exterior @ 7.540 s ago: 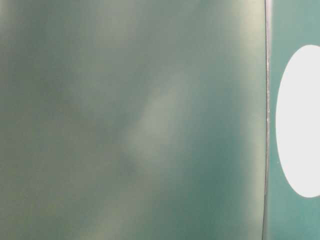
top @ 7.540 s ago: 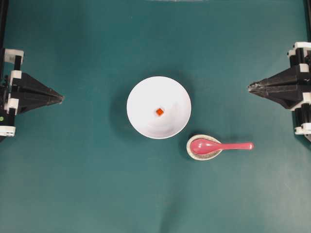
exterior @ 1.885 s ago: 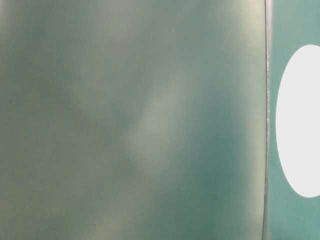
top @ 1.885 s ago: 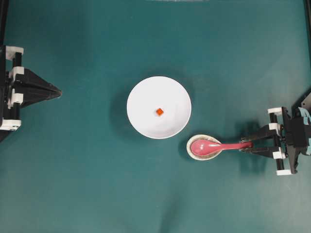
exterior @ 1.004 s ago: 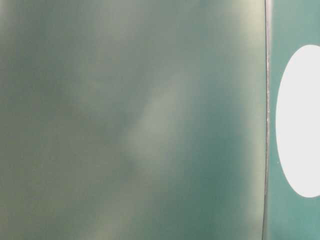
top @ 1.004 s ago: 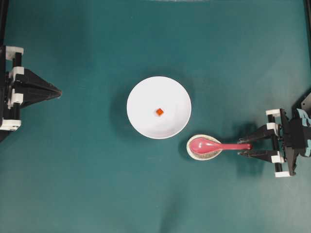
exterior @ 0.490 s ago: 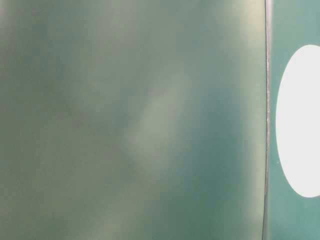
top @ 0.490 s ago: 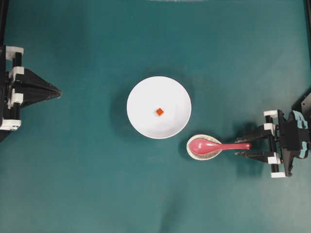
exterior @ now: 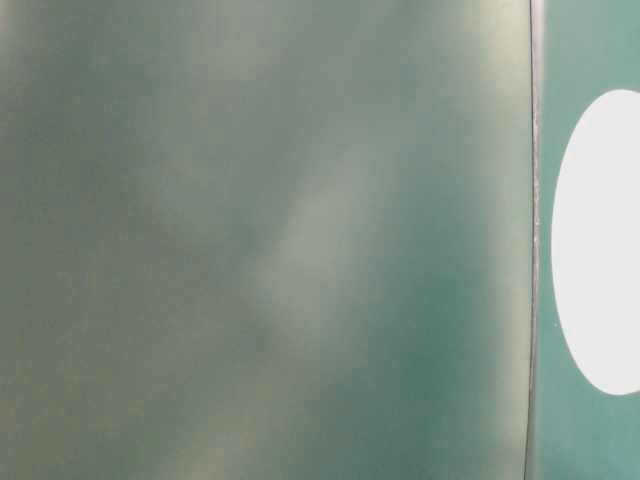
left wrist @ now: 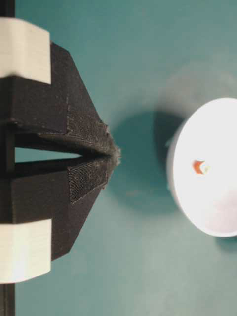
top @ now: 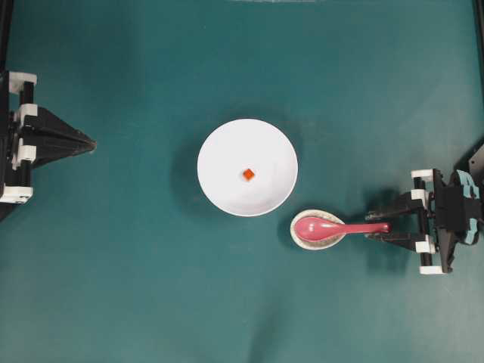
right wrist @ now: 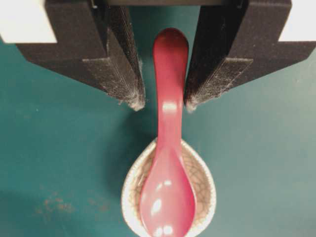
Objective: Grip the spoon and scoop the red block from the bowl with right arm.
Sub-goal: 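Close the right gripper on the pink spoon handle end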
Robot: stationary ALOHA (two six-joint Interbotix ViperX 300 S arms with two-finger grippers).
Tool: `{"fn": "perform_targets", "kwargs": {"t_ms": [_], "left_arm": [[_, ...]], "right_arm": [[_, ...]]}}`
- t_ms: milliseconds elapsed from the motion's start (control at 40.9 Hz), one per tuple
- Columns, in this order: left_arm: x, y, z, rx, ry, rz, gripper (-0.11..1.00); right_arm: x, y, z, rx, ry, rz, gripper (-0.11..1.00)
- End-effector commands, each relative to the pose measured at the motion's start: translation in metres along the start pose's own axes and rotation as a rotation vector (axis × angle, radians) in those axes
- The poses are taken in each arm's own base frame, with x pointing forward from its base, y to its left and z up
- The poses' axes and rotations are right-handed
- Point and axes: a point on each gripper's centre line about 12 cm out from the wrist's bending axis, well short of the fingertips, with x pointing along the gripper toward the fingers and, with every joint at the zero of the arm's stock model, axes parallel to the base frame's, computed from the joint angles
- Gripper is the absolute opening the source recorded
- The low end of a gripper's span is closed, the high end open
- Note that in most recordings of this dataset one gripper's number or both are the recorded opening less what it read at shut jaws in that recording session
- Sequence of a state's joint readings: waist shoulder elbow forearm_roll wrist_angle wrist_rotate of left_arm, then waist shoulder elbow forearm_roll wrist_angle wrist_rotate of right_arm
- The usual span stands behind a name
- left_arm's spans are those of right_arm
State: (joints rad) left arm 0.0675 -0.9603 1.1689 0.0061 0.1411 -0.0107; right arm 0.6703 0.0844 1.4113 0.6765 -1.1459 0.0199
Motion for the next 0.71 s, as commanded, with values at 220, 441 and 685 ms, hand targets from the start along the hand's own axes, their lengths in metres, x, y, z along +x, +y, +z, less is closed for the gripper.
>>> {"fn": "perform_targets", "kwargs": {"t_ms": [220,441,685], "left_arm": [[0.0003,0.0006,0.0087,0.004,-0.017,0.003,0.0],[0.0001,0.0006,0.0089,0.005,-0.018,0.003,0.0],[0.0003,0.0006,0.0085,0.005,-0.015,0.003,0.0]], "right_arm": [[0.0013,0.0035,0.0052,0.005,-0.033,0.01,0.43],[0.0013,0.0035,0.0047,0.005,-0.028,0.01,0.37],[0.0013,0.0035,0.0045,0.005,-0.027,0.01,0.3]]}}
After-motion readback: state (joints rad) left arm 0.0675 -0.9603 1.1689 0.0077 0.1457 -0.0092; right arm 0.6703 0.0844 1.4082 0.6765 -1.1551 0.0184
